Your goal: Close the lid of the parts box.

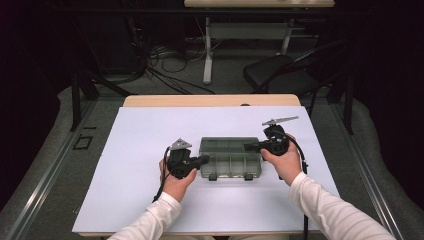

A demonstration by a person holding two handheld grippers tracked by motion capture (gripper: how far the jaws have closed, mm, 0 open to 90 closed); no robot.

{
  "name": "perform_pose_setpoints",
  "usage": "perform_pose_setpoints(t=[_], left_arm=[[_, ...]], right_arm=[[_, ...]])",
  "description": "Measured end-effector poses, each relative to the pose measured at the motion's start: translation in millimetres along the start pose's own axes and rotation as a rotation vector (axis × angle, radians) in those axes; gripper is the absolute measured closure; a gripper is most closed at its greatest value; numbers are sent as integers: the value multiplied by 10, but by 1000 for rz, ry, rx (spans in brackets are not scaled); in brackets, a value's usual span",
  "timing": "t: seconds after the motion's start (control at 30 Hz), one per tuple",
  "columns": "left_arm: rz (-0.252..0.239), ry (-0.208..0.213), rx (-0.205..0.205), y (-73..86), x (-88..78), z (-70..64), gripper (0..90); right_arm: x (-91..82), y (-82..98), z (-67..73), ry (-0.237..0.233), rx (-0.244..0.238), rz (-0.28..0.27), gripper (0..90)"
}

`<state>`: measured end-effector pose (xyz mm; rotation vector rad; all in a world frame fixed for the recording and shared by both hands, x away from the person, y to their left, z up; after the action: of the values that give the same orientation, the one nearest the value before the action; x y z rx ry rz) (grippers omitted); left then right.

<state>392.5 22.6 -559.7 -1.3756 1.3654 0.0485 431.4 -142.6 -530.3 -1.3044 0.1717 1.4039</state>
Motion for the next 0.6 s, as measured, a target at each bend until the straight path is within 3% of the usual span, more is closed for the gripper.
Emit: perform_pose_setpoints(t=[0.6], left_arm=[[23, -16, 5, 239, 129, 4, 900]], right_arm=[[117, 173, -32, 9, -7, 50, 900]])
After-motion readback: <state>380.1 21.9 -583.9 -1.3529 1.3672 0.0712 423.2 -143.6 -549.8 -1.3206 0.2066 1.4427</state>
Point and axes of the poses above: each handheld gripper's, and its own axes: x roughly forward along the jaws, y roughly out of its underside, z roughly to its left, the point moved 10 cm from there along x, roughly forward along the jaws, and after that the axes turned 12 degrees about z, right-handed, at the moved point
